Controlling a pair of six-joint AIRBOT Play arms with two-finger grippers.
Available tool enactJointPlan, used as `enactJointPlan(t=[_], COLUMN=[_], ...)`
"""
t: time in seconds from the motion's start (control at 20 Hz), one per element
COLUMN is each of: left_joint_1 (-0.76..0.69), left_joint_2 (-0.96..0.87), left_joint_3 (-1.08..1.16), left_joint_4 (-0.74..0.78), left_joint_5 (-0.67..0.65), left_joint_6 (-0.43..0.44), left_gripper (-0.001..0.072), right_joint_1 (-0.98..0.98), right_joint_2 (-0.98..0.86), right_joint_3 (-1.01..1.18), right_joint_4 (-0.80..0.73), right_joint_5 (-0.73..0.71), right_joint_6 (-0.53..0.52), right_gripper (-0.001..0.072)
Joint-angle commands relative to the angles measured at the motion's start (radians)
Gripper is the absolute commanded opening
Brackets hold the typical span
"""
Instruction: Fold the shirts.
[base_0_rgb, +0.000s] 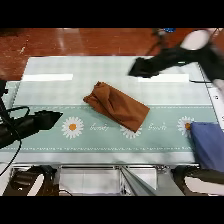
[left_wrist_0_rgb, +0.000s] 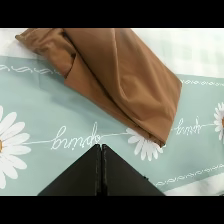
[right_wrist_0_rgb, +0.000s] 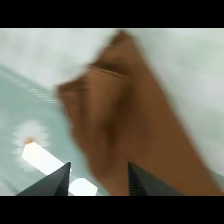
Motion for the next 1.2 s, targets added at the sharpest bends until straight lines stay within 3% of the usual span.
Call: enactJointPlan(t=[0.0, 0.15, 0.3, 0.5, 0.7, 1.0, 1.05, 1.15], left_joint_1=[0.001, 0.001, 0.001, 0.001, 0.001, 0.001, 0.001, 0.001], left_joint_2=[-0.002, -0.003, -0.003, -0.003, -0.003, -0.003, -0.003, -0.003], left_joint_3=[-0.003, -0.003, -0.003, -0.003, -0.003, -0.003, -0.003, -0.003], left_joint_4=[-0.002, -0.002, -0.002, -0.002, -0.002, -0.002, -0.002, -0.002], left_joint_5=[0.011, 0.011, 0.011, 0.01, 0.01, 0.01, 0.011, 0.011], left_joint_6=[0.001, 0.001, 0.001, 0.001, 0.001, 0.0, 0.0, 0.0], left_gripper=[0.0019, 0.0019, 0.0018, 0.0019, 0.0018, 0.0019, 0.0018, 0.0018], right_joint_1=[-0.105, -0.125, -0.123, -0.123, -0.123, -0.116, -0.103, -0.06], right_joint_2=[0.315, 0.543, 0.561, 0.426, 0.246, 0.059, 0.037, -0.005], right_joint_3=[-0.269, -0.696, -0.955, -1.021, -1.021, -0.949, -0.915, -0.821], right_joint_4=[-0.418, -0.474, -0.244, 0.091, 0.455, 0.636, 0.64, 0.64], right_joint_5=[-0.056, -0.322, -0.481, -0.546, -0.518, -0.444, -0.438, -0.427], right_joint_6=[0.18, 0.416, 0.444, 0.219, -0.087, -0.259, -0.264, -0.308], right_gripper=[0.0413, 0.0413, 0.0412, 0.0408, 0.0408, 0.0393, 0.0353, 0.0124])
